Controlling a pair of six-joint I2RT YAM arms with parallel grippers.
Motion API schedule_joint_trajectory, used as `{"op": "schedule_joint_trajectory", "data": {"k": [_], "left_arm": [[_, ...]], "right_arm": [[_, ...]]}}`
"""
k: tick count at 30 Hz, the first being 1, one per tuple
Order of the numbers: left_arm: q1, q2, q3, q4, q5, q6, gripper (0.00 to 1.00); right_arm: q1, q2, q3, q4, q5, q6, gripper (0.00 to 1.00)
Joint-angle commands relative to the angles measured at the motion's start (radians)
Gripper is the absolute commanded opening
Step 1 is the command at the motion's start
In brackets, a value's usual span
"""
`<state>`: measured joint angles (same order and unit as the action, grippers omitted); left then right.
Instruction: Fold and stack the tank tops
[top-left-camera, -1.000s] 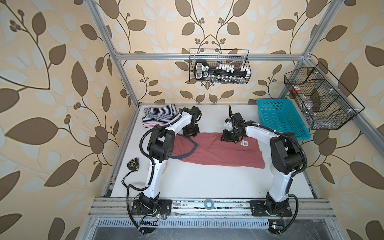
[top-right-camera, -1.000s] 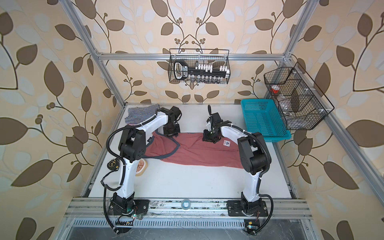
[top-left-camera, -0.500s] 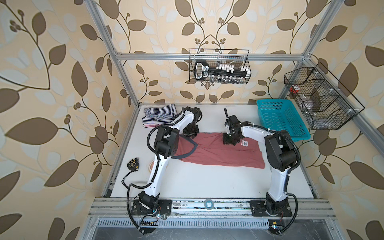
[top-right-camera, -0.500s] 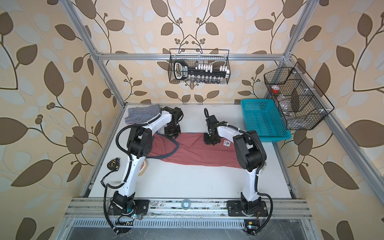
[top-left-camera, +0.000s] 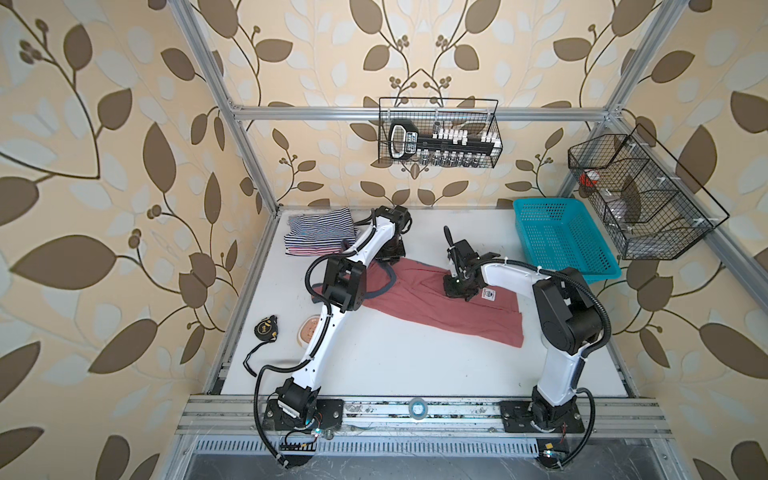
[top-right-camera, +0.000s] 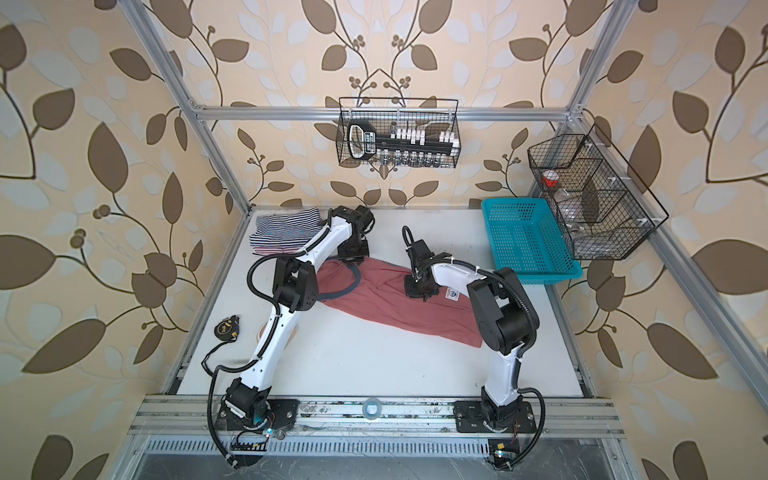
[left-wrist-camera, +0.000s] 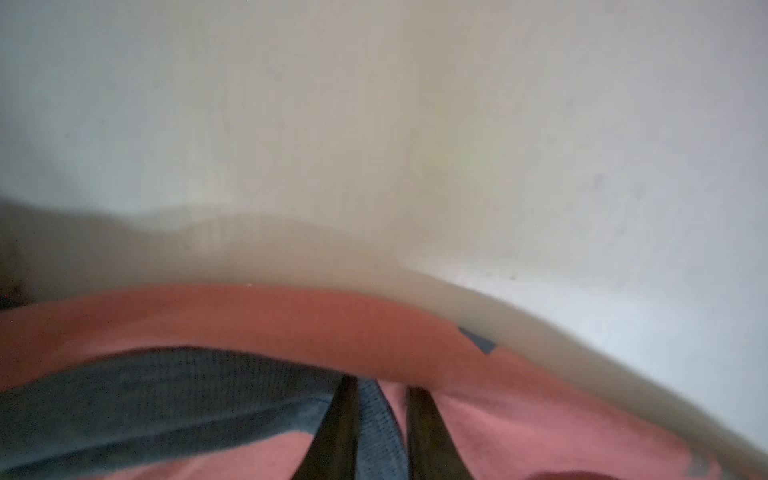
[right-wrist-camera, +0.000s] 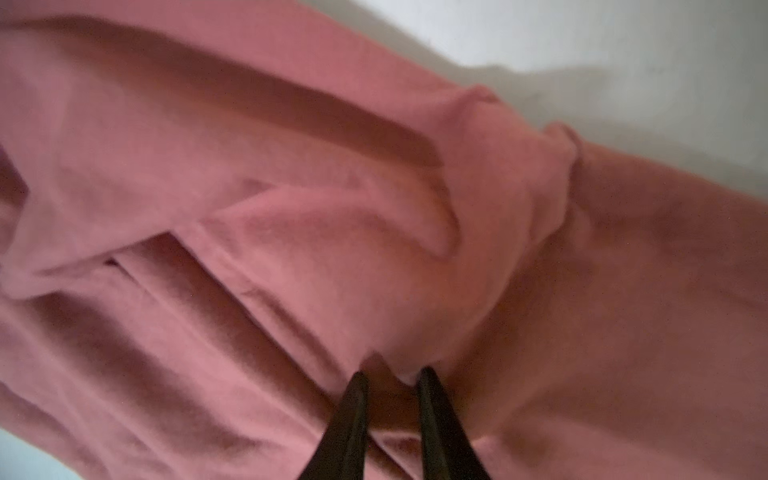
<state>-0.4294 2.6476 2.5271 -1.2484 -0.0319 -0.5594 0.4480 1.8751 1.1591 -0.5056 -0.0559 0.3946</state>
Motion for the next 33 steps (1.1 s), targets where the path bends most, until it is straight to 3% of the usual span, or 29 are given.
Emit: {"op": "schedule_joint_trajectory", "data": {"k": [1, 10, 19, 23, 26, 28, 33], "left_arm": [[-0.022, 0.108, -0.014, 0.244, 0.175, -0.022, 0.20], [-0.029, 0.200, 0.059, 0.629, 0.396, -0.151, 0.17], [-0.064, 0.268, 0.126, 0.920, 0.517, -0.216, 0.18], [-0.096, 0.206, 0.124, 0.935, 0.566, -0.130, 0.26], [-0.090, 0.100, 0.070, 0.894, 0.515, -0.046, 0.30], [-0.066, 0.023, 0.004, 0.936, 0.482, -0.055, 0.38], [0.015, -0.082, 0.010, 1.001, 0.460, -0.152, 0.45]], "right_arm": [[0.037, 0.065, -0.145, -0.148, -0.069, 0.066, 0.25], [0.142, 0.034, -0.242, -0.039, -0.226, 0.176, 0.25], [0.173, -0.003, -0.318, 0.117, -0.329, 0.308, 0.32], [0.171, -0.013, -0.324, 0.177, -0.371, 0.331, 0.32], [0.162, -0.051, -0.310, 0.189, -0.363, 0.330, 0.33], [0.149, -0.089, -0.298, 0.213, -0.373, 0.334, 0.33], [0.090, -0.223, -0.246, 0.280, -0.408, 0.342, 0.39]]}}
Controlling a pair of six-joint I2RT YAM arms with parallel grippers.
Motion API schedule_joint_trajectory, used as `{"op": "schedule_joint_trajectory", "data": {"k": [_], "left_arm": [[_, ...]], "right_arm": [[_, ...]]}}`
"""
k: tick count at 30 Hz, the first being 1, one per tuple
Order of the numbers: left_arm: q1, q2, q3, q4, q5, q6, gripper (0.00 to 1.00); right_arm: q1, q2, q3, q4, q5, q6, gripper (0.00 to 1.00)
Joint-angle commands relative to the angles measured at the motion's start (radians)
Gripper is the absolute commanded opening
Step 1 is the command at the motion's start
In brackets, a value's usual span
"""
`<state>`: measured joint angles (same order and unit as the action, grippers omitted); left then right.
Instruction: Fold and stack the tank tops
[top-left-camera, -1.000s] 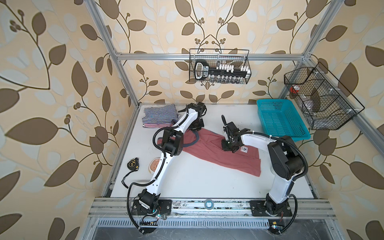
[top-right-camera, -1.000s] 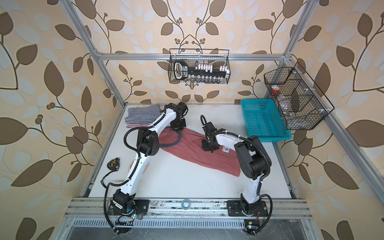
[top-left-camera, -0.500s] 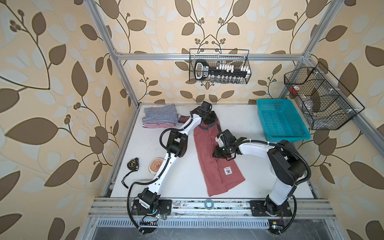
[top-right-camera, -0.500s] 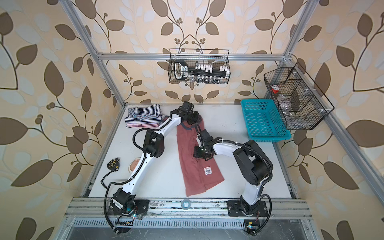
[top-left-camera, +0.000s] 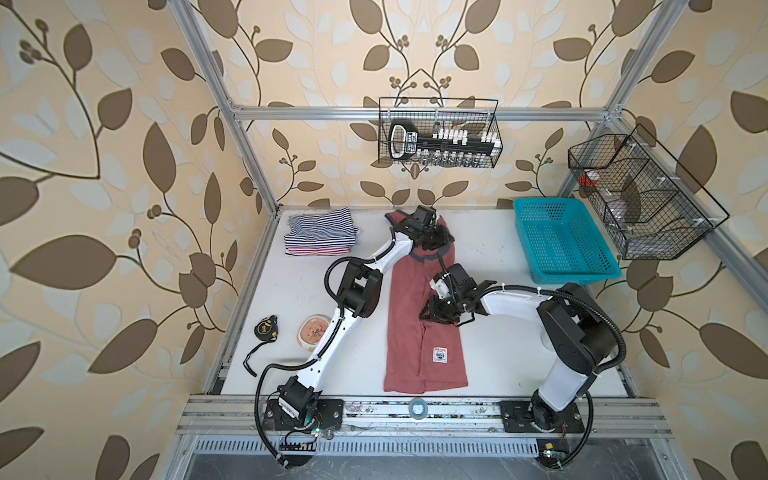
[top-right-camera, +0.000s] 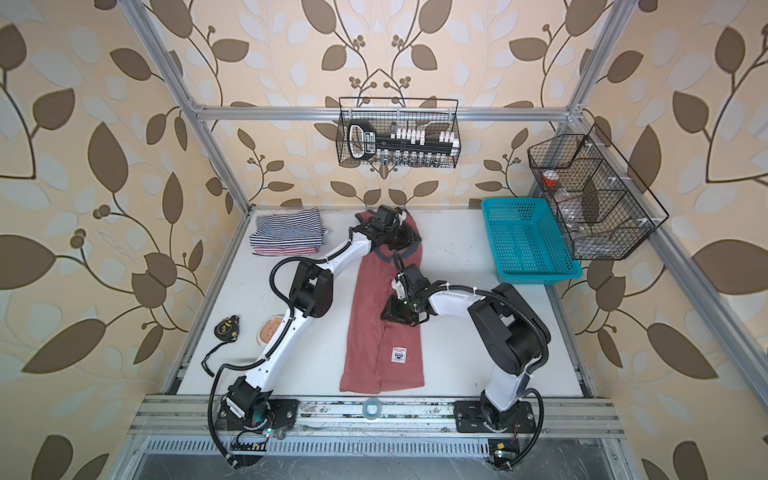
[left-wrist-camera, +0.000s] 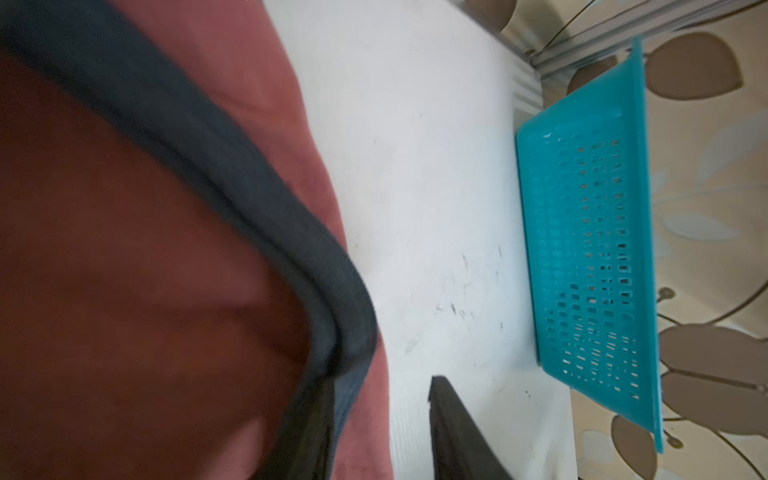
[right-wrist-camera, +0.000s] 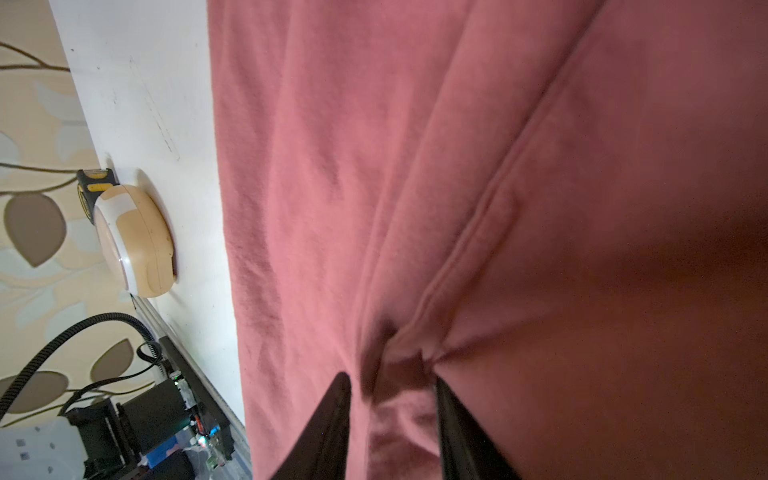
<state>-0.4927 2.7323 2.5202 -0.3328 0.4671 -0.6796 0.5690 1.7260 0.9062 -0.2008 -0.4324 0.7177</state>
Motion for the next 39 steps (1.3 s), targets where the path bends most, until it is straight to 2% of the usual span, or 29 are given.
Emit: {"op": "schedule_joint_trajectory", "data": {"k": [1, 5, 9, 12, 14, 18, 20, 25, 30, 39], "left_arm": [[0.099, -0.190, 0.015, 0.105, -0.043, -0.051, 0.48], [0.156, -0.301, 0.003, 0.124, -0.054, -0.077, 0.49], [0.194, -0.474, -0.154, 0.064, -0.070, -0.026, 0.47], [0.195, -0.601, -0.313, -0.064, -0.109, 0.066, 0.43], [0.195, -0.665, -0.430, -0.155, -0.126, 0.093, 0.35], [0.188, -0.735, -0.679, -0.205, -0.090, 0.092, 0.18], [0.179, -0.752, -0.776, -0.218, -0.085, 0.095, 0.12], [0.159, -0.748, -0.903, -0.245, -0.102, 0.100, 0.07], [0.123, -0.709, -0.946, -0.261, -0.106, 0.114, 0.05], [0.095, -0.616, -0.944, -0.273, -0.082, 0.112, 0.04]], "right_arm": [[-0.050, -0.104, 0.021, -0.014, -0.044, 0.021, 0.39], [-0.142, -0.192, 0.087, -0.006, -0.078, -0.001, 0.43], [-0.245, -0.159, 0.220, -0.112, -0.072, -0.098, 0.43], [-0.296, -0.053, 0.330, -0.172, -0.062, -0.161, 0.41], [-0.319, 0.065, 0.440, -0.206, -0.049, -0.194, 0.38], [-0.327, 0.282, 0.648, -0.263, 0.014, -0.246, 0.36], [-0.331, 0.372, 0.746, -0.267, 0.031, -0.251, 0.37], [-0.332, 0.522, 0.922, -0.271, 0.148, -0.283, 0.41], [-0.330, 0.638, 1.074, -0.291, 0.247, -0.336, 0.43], [-0.329, 0.810, 1.336, -0.318, 0.303, -0.417, 0.46]]}}
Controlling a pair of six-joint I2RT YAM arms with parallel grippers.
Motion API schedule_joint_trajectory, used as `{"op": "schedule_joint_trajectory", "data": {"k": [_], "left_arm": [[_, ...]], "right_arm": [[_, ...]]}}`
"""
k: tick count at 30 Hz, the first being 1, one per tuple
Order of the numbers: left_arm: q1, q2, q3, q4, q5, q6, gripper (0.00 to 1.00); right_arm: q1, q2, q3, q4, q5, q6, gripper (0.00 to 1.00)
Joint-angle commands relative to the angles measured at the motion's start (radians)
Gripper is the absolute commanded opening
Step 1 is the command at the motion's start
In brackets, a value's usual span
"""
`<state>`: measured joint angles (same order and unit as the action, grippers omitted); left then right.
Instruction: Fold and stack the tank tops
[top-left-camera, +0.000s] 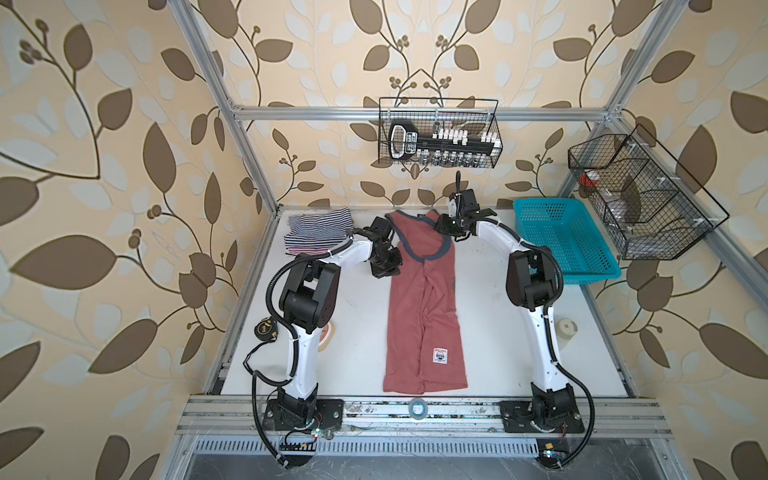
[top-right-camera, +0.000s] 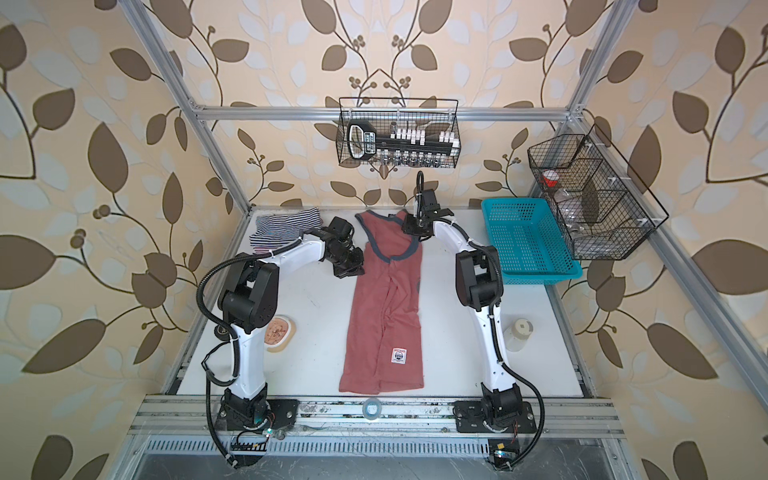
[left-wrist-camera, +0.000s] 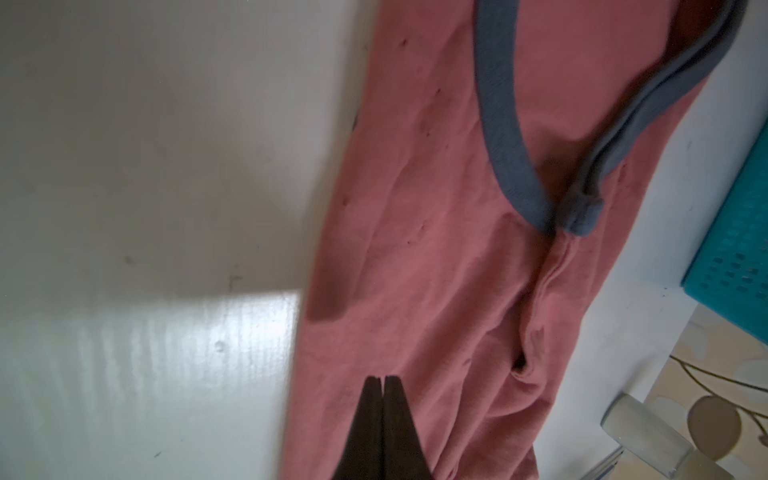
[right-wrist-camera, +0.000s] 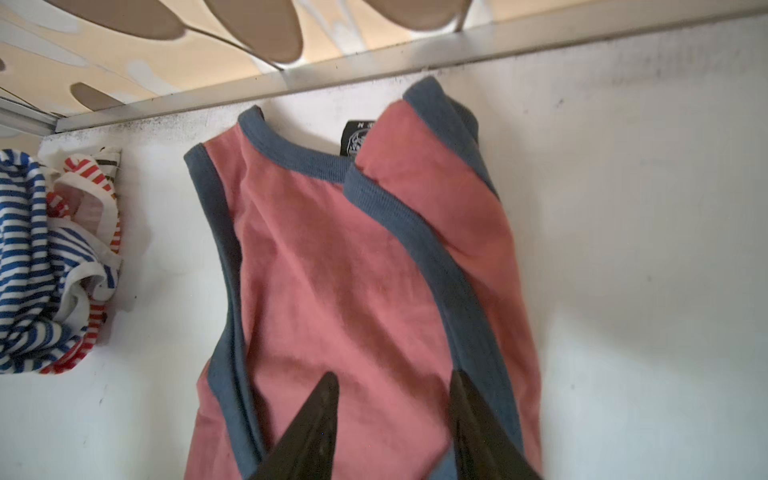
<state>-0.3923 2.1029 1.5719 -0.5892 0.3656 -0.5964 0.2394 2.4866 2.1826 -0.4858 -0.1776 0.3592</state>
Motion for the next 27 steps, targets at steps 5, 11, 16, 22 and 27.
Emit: {"op": "schedule_joint_trajectory", "data": {"k": [5, 11, 16, 22, 27], "left_arm": [[-0.008, 0.030, 0.000, -0.018, 0.024, 0.030, 0.04], [-0.011, 0.043, 0.000, -0.020, 0.031, 0.030, 0.04], [-0.011, 0.051, 0.003, -0.021, 0.033, 0.029, 0.04], [-0.011, 0.061, 0.009, -0.028, 0.039, 0.032, 0.04], [-0.011, 0.062, 0.010, -0.031, 0.041, 0.034, 0.04]], "right_arm": [[0.001, 0.125, 0.178, -0.045, 0.039, -0.094, 0.48], [0.001, 0.178, 0.230, -0.038, 0.030, -0.101, 0.52], [-0.002, 0.236, 0.305, -0.092, 0.004, -0.108, 0.50], [-0.003, 0.236, 0.307, -0.107, -0.002, -0.118, 0.33], [-0.014, 0.235, 0.299, -0.108, -0.001, -0.106, 0.09]]}}
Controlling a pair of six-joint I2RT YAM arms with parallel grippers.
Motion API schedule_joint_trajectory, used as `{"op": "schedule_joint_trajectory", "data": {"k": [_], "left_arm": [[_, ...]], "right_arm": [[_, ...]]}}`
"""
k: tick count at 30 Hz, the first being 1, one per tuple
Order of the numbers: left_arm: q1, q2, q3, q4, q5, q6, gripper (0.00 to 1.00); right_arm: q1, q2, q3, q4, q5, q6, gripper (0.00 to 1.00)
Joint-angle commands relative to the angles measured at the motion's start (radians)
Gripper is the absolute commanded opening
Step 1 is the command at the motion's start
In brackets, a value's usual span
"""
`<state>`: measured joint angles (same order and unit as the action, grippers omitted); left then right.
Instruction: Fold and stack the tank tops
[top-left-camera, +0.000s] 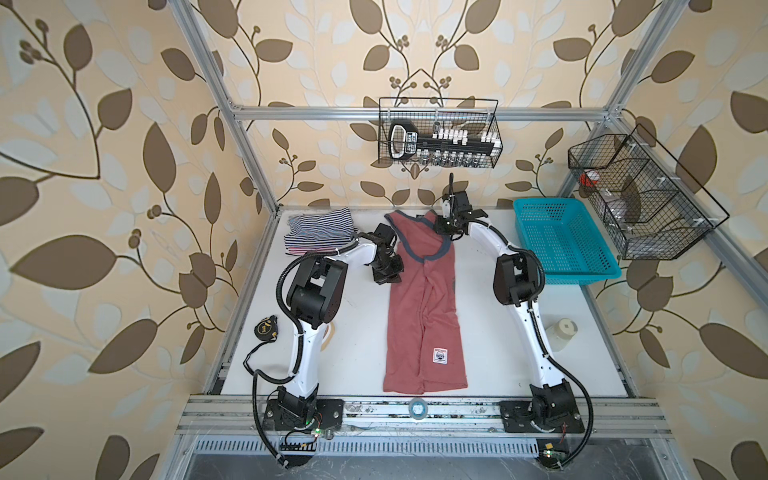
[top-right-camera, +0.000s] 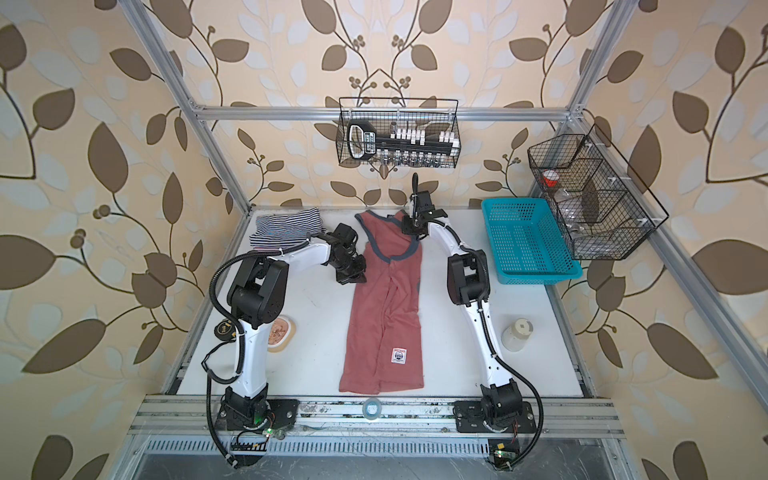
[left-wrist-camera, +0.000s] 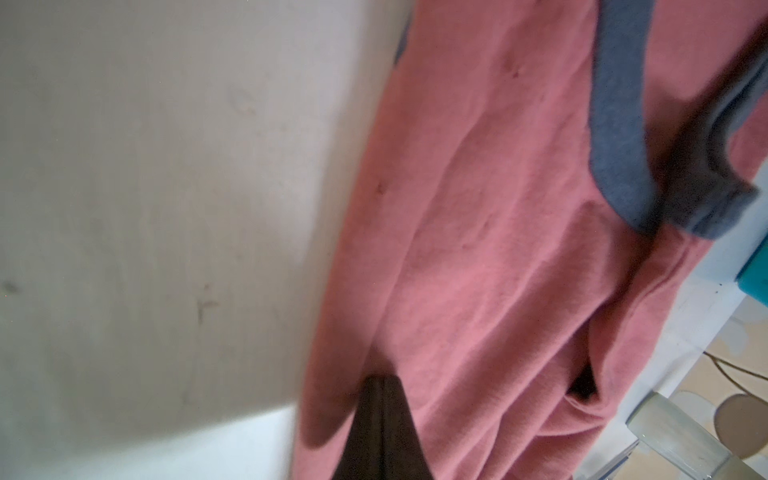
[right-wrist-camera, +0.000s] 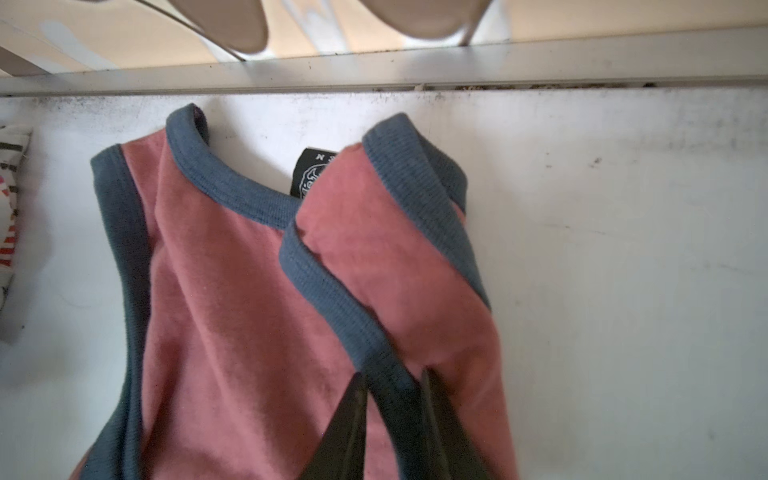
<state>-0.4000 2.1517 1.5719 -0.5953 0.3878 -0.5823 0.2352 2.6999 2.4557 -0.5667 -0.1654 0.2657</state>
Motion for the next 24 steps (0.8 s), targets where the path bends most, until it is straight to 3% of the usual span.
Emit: {"op": "schedule_joint_trajectory", "data": {"k": [1, 2, 6, 11, 19, 24], "left_arm": [[-0.003, 0.014, 0.011, -0.025, 0.019, 0.020, 0.04], [-0.003, 0.014, 0.011, -0.026, 0.020, 0.021, 0.05], [-0.003, 0.015, 0.011, -0.029, 0.017, 0.023, 0.05], [-0.005, 0.026, 0.010, -0.035, 0.016, 0.024, 0.04], [-0.007, 0.040, 0.005, -0.035, 0.016, 0.022, 0.05], [-0.008, 0.045, 0.005, -0.039, 0.013, 0.024, 0.05]], "right_arm": [[-0.013, 0.019, 0.021, -0.020, -0.014, -0.005, 0.04], [-0.020, 0.015, 0.010, -0.009, -0.016, 0.006, 0.00], [-0.063, -0.008, -0.067, 0.095, -0.109, 0.116, 0.00], [-0.144, -0.058, -0.257, 0.434, -0.341, 0.414, 0.00], [-0.176, -0.075, -0.298, 0.603, -0.423, 0.560, 0.00], [-0.208, -0.044, -0.379, 0.892, -0.496, 0.813, 0.00]]}}
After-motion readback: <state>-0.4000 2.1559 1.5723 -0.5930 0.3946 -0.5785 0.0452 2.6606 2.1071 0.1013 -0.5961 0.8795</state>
